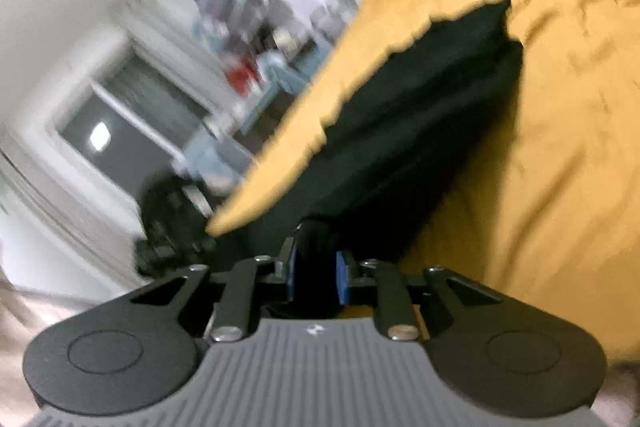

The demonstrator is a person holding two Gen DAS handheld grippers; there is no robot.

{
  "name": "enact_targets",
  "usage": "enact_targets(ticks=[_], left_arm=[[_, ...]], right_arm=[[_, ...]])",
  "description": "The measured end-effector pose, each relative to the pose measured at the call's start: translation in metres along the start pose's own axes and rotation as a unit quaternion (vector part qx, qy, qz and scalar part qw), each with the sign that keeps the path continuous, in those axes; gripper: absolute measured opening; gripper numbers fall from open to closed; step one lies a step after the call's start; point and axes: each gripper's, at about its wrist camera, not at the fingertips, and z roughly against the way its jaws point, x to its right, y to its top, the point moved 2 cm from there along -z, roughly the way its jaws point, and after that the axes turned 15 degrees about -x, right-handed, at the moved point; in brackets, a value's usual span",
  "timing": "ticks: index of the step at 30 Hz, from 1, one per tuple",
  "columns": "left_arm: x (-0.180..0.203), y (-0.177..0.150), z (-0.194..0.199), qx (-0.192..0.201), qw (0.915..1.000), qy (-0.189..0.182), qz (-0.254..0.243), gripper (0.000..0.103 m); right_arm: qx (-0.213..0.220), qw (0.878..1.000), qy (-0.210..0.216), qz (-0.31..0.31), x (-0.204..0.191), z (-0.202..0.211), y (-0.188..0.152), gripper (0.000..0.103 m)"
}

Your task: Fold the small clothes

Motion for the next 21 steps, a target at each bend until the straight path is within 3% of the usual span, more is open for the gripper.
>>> enact_targets(ticks=[4,8,14,21], left_arm=[[-0.001,0.051,-0.01,0.037,0.9989,-0.027,-0.006,0.007],[-0.009,0.115,-0.026,0.076,0.9966,-0.03,-0.016,0.007],[-0.045,0.198,-0.05,0.119,0.9926,-0.025,0.008,0.007],[-0.109,0.288,-0.098,0.124,0.991,0.004,0.051,0.007]], right_arm=[[0.078,0.997,0.026,-0.003,-0.005,0.003,0.04,0.015],[0.145,0.989,0.031,-0.006,-0.001,-0.008,0.098,0.014],[0.185,0.982,0.023,-0.022,0.036,-0.041,0.202,0.014],[0.203,0.975,-0.02,-0.09,0.127,-0.098,0.317,0.013]])
